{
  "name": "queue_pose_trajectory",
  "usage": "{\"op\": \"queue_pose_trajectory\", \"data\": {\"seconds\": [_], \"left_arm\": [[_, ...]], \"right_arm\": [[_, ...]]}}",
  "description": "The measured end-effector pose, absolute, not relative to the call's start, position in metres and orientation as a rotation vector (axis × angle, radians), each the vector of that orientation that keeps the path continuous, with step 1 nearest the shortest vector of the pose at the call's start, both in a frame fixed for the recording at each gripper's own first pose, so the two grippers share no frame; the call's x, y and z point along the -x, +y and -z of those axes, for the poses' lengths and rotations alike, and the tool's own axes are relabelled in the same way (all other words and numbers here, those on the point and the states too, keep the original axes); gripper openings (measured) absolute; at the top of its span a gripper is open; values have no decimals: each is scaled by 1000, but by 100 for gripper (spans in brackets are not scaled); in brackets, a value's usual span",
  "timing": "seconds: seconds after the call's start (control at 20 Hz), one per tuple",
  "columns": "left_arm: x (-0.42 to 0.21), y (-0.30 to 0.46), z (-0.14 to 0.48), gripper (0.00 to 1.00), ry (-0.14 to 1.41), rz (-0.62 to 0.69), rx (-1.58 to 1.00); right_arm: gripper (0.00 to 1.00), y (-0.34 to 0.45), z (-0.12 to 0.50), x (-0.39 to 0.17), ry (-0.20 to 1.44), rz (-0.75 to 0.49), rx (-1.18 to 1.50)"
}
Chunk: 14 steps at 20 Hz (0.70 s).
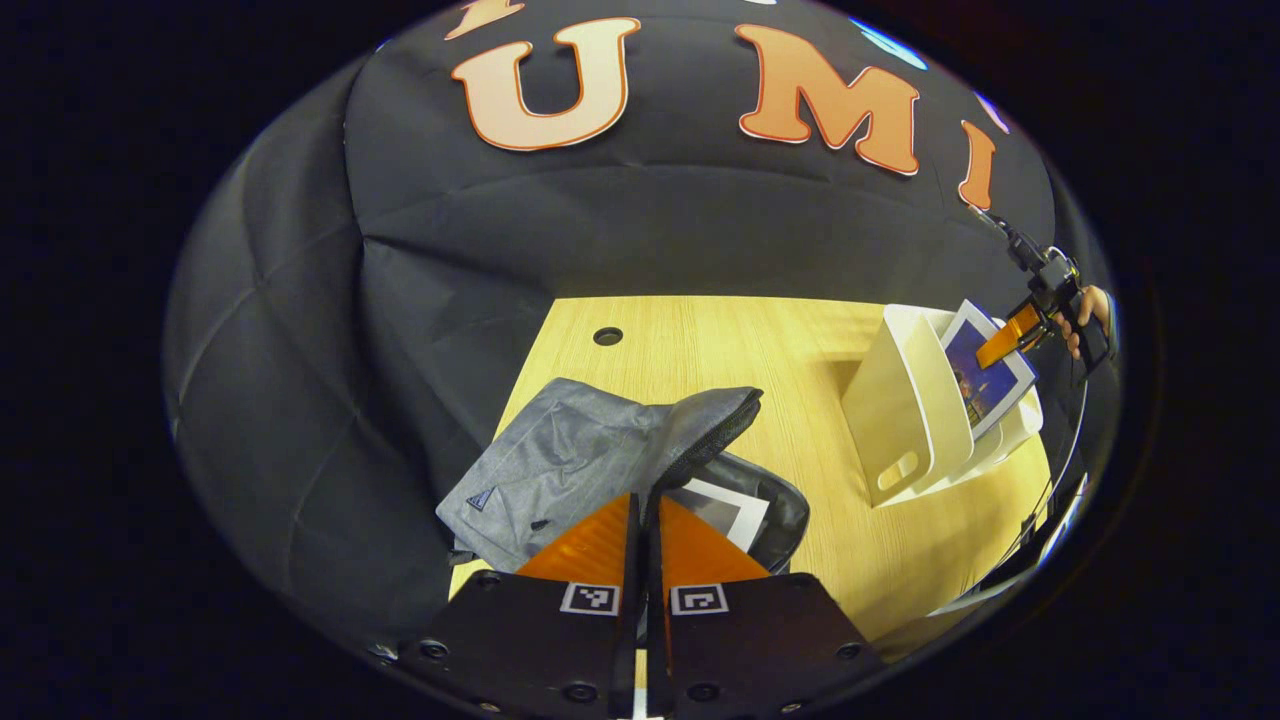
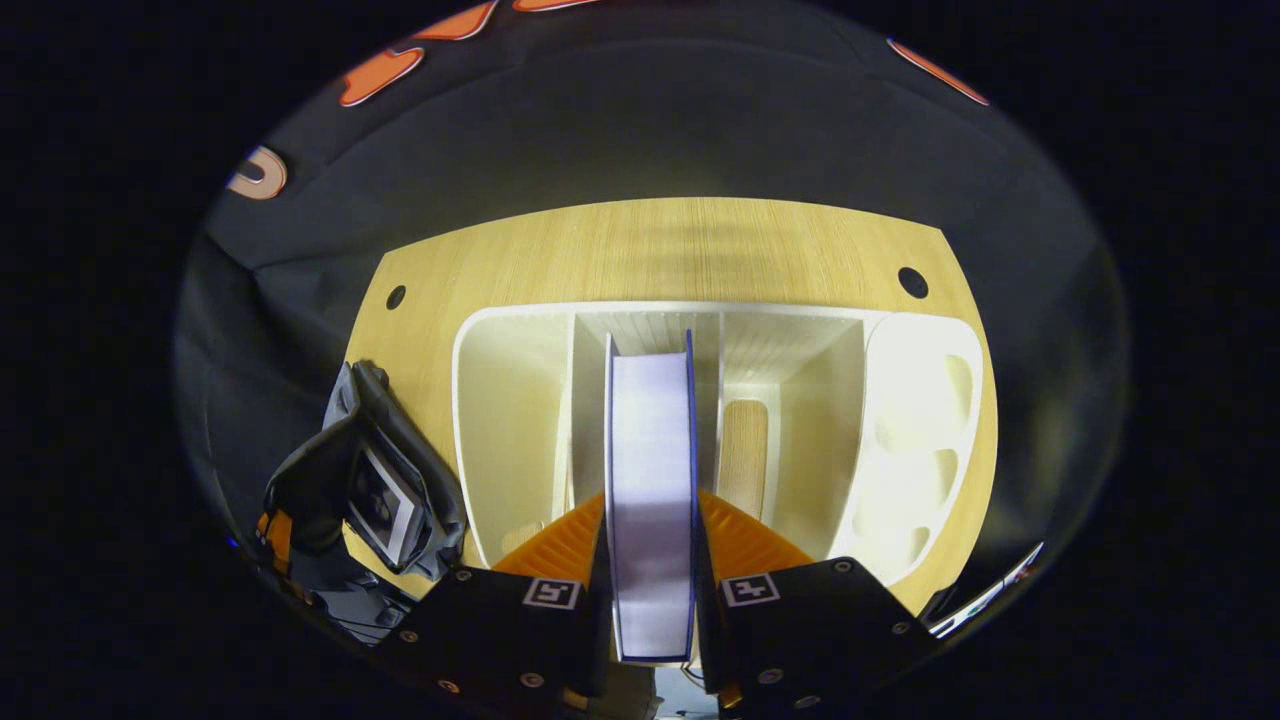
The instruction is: Open the schoolbag, grab two books from the bookshelf and put them into the schoolbag.
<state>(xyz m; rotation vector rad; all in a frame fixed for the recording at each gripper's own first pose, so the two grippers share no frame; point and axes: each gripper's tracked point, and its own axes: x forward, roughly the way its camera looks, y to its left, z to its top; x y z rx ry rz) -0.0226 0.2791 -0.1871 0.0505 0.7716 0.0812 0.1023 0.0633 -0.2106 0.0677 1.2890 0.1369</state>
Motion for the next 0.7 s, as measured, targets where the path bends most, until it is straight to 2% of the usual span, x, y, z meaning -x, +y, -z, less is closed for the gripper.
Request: {"op": "queue_pose_trajectory", "data": {"seconds": [0.35, 0.7], "left_arm": [[22, 278, 188, 5, 768, -36, -48], [20, 280, 192, 5, 769, 92, -87]], "right_arm": [[35, 60, 179, -82, 1236, -112, -97], [35, 59, 144, -44, 1157, -22, -146]]}}
